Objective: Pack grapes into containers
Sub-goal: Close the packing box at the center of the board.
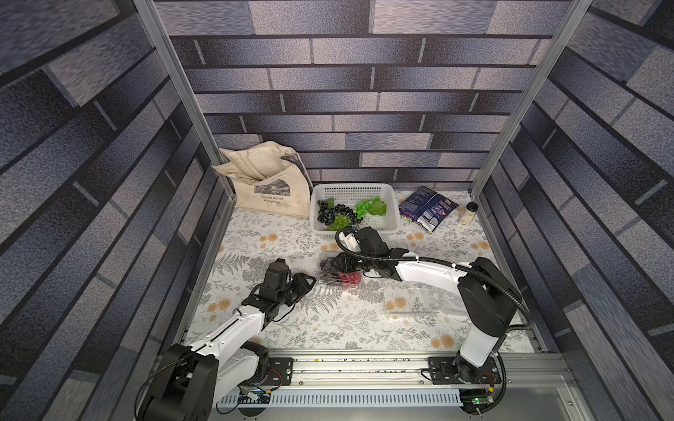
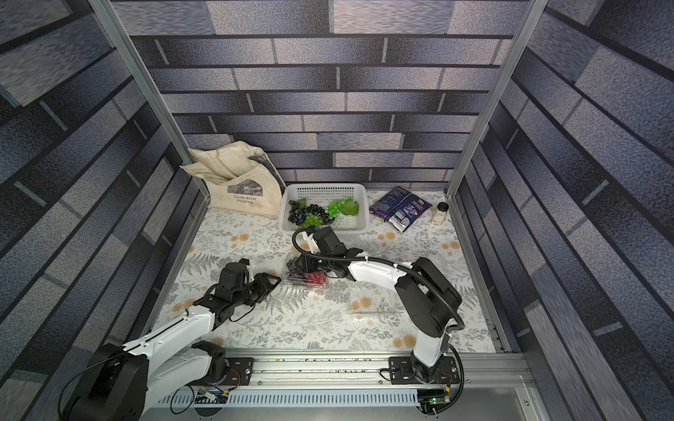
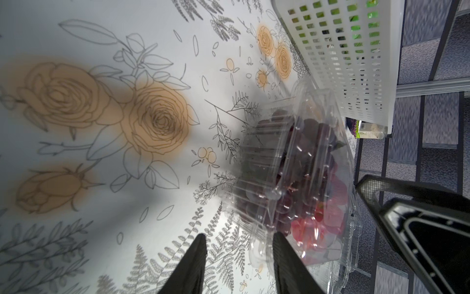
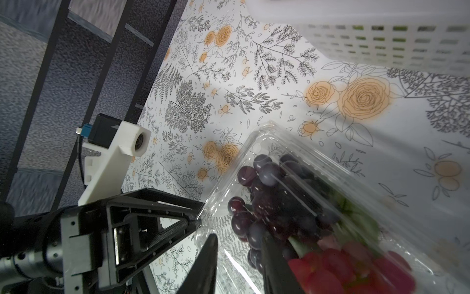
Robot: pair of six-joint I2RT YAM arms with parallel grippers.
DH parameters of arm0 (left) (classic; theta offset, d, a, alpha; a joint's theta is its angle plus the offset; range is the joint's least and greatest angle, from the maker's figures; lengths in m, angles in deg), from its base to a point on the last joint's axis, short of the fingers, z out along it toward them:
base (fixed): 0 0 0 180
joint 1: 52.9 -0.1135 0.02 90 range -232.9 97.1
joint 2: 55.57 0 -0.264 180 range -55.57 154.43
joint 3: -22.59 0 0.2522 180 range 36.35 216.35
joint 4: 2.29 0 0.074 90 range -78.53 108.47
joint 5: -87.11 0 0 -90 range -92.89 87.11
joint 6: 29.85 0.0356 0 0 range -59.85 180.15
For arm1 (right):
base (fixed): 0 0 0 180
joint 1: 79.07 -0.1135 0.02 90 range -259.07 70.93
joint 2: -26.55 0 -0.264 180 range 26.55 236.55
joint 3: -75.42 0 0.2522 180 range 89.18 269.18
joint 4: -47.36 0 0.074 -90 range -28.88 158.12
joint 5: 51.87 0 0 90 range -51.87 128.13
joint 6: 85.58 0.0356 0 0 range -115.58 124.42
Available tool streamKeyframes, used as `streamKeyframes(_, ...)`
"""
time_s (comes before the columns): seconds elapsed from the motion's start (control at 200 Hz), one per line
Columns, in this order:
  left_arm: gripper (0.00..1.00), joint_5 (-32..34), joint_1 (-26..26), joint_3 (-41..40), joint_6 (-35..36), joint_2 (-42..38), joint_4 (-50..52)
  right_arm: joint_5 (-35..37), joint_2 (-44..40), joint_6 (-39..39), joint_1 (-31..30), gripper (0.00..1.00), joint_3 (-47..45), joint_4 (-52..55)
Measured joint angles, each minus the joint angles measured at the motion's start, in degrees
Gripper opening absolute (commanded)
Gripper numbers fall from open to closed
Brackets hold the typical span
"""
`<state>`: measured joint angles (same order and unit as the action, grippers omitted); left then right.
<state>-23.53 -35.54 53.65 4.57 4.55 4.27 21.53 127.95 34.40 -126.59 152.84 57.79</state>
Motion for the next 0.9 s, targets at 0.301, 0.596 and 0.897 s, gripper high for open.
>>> streamKeyframes(0.301, 0.35, 0.00, 0.00, -0.39, -1.88, 1.99, -4.35, 0.00, 0.09, 0.24, 0.00, 0.30, -0.11, 0.00)
streamKeyframes(0.596, 0.30, -0.15, 0.09, -0.74, -3.58, 4.13, -8.59, 0.00, 0.17, 0.83, 0.00, 0.29, -0.13, 0.00)
streamKeyframes(0.897, 0.29, -0.02, 0.48, -2.05, -5.66, 4.13, -11.52, 0.00, 0.17, 1.18, 0.00, 0.28, -0.92, -0.87)
